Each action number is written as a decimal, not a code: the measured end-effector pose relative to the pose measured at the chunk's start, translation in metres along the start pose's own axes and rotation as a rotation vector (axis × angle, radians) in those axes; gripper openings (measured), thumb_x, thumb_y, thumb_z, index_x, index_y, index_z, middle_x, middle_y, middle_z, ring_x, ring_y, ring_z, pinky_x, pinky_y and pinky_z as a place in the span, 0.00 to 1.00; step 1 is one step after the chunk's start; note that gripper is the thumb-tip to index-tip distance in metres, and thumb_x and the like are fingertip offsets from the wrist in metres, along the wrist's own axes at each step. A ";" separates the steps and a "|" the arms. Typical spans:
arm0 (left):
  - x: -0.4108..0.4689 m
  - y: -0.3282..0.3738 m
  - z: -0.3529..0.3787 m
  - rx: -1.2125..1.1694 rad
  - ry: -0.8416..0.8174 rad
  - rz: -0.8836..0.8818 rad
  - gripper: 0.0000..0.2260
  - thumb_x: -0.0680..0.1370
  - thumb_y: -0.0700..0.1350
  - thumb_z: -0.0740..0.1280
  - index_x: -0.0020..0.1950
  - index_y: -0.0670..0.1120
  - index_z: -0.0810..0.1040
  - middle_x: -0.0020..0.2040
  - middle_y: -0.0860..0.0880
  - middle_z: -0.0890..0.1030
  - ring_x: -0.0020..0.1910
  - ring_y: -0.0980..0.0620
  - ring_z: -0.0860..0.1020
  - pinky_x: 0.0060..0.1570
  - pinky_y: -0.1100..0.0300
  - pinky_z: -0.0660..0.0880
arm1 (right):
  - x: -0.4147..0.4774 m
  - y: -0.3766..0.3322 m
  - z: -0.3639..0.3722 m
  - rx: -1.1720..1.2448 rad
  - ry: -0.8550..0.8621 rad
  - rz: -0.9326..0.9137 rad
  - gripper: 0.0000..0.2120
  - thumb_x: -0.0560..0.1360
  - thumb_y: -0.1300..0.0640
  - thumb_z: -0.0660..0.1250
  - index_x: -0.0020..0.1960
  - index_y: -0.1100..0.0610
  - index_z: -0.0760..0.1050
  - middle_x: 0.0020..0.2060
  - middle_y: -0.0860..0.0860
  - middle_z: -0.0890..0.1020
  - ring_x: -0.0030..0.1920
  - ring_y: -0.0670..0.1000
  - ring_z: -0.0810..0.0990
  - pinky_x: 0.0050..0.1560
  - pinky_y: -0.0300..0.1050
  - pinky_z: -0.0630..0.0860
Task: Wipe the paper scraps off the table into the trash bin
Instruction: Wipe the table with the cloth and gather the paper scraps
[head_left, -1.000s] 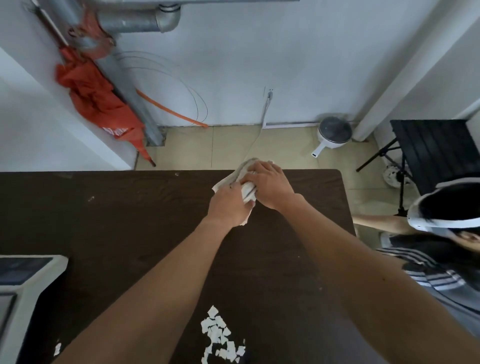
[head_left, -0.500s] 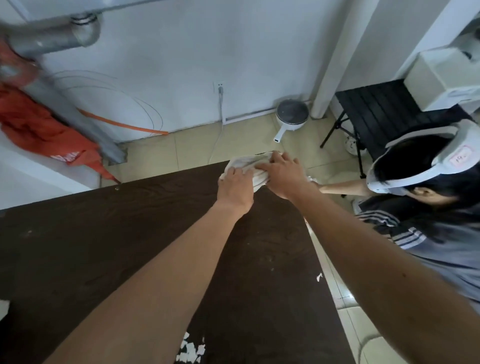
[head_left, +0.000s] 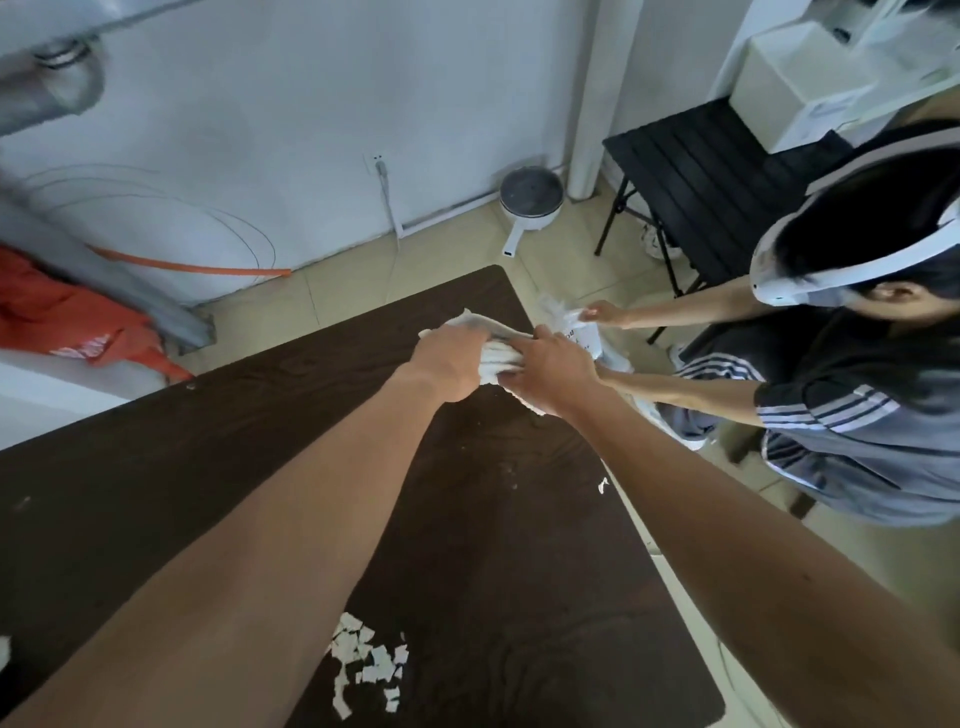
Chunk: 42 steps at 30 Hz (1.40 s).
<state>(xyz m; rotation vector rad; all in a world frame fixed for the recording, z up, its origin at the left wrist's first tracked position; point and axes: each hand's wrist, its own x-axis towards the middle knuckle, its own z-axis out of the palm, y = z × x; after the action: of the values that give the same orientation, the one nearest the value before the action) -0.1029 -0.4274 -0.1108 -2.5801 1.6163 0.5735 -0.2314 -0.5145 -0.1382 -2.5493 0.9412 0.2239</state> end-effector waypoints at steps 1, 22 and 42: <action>-0.004 0.000 0.001 0.000 -0.008 0.011 0.22 0.79 0.40 0.69 0.72 0.50 0.71 0.66 0.47 0.78 0.64 0.44 0.78 0.62 0.50 0.73 | -0.007 -0.002 0.002 0.008 -0.005 0.014 0.26 0.74 0.42 0.61 0.72 0.41 0.66 0.47 0.50 0.72 0.55 0.56 0.76 0.54 0.54 0.76; -0.177 -0.041 0.039 -0.124 -0.240 0.056 0.20 0.76 0.41 0.69 0.68 0.50 0.76 0.60 0.49 0.81 0.59 0.46 0.79 0.56 0.54 0.76 | -0.161 -0.094 0.066 0.211 -0.236 0.178 0.14 0.71 0.41 0.63 0.53 0.45 0.67 0.47 0.48 0.80 0.45 0.54 0.77 0.44 0.47 0.72; -0.264 -0.053 0.069 -0.119 -0.079 0.208 0.20 0.76 0.42 0.71 0.68 0.50 0.76 0.63 0.48 0.79 0.64 0.47 0.76 0.62 0.49 0.75 | -0.228 -0.130 0.089 0.112 -0.212 0.134 0.24 0.72 0.36 0.64 0.55 0.53 0.64 0.49 0.52 0.82 0.48 0.58 0.82 0.46 0.50 0.74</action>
<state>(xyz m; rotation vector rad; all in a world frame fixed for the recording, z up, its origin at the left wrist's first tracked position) -0.1785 -0.1609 -0.0960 -2.4481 1.8921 0.7976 -0.3206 -0.2536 -0.1109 -2.3097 1.0113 0.4581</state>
